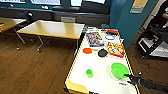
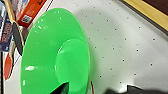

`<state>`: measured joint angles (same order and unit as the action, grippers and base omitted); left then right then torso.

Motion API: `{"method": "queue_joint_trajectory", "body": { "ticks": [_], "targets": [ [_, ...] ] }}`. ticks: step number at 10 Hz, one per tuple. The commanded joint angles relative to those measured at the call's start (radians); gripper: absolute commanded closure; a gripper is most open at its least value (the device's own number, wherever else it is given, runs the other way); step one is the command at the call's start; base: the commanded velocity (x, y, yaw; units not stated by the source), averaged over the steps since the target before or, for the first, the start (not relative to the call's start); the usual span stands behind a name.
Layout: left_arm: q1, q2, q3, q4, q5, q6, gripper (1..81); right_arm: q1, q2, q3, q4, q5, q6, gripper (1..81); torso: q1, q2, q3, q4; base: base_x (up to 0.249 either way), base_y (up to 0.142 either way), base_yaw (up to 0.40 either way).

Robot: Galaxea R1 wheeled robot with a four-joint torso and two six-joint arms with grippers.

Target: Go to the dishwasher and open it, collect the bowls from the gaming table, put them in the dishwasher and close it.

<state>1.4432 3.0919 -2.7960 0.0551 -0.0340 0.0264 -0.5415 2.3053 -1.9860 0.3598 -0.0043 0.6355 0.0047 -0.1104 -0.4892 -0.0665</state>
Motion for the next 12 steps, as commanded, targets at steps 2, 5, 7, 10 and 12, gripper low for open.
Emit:
{"method": "queue_joint_trajectory", "body": {
  "ticks": [2,5,7,10,12],
  "targets": [
    [-0.005,0.007,0.001,-0.011,0.071,0.001,1.0,0.094,-0.016,-0.009,0.007,0.007,0.007,1.0,0.000,0.000,0.000,0.000,0.000,0.000,0.000],
    [-0.005,0.007,0.001,-0.014,0.072,0.001,1.0,0.120,0.016,-0.069,0.007,0.013,0.007,1.0,0.000,0.000,0.000,0.000,0.000,0.000,0.000],
    [-0.005,0.007,0.001,-0.017,0.072,0.001,1.0,0.128,0.024,-0.105,0.008,0.010,0.007,1.0,0.000,0.000,0.000,0.000,0.000,0.000,0.000],
    [-0.005,0.004,0.001,-0.017,0.074,0.001,1.0,0.122,0.065,-0.189,0.010,0.007,0.018,1.0,0.000,0.000,0.000,0.000,0.000,0.000,0.000],
    [-0.004,0.004,0.001,-0.018,0.074,0.001,1.0,0.125,0.087,-0.181,0.010,0.007,0.018,1.0,0.000,0.000,0.000,0.000,0.000,0.000,0.000]
  ]
}}
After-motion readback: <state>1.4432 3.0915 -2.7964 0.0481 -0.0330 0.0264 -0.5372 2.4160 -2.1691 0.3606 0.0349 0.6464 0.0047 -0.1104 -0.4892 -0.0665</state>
